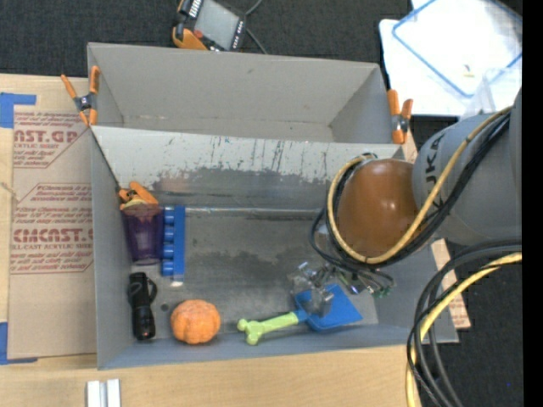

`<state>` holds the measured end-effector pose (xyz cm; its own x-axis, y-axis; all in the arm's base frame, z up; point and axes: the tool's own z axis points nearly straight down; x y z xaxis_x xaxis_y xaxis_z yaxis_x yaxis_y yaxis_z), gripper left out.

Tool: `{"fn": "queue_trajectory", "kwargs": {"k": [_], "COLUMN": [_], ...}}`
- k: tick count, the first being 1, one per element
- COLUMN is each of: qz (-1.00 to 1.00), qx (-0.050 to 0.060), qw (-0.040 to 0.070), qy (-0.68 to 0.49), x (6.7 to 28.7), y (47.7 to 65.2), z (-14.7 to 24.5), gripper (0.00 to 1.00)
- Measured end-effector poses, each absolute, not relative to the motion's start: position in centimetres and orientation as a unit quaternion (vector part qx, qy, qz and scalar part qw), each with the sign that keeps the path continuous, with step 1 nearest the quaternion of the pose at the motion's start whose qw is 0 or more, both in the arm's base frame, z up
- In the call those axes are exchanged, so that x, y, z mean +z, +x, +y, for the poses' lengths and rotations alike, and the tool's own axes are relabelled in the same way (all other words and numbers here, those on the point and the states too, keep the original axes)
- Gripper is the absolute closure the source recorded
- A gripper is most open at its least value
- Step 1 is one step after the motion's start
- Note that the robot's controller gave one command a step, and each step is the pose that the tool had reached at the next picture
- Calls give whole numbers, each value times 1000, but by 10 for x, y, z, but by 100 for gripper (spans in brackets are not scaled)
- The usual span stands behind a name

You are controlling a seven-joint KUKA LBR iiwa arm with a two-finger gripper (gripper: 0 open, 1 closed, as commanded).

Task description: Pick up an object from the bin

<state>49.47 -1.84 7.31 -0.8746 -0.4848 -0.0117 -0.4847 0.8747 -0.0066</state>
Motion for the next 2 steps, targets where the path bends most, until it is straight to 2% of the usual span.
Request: {"fn": "queue_trajectory", "kwargs": {"k": [1,2], "qz": [986,981], "qx": [-1,-1], "qw": [7,4], "qy": [-164,-192], "x": [114,226], "y": [504,500], "z": [-20,-24], "gripper": [100,100]}}
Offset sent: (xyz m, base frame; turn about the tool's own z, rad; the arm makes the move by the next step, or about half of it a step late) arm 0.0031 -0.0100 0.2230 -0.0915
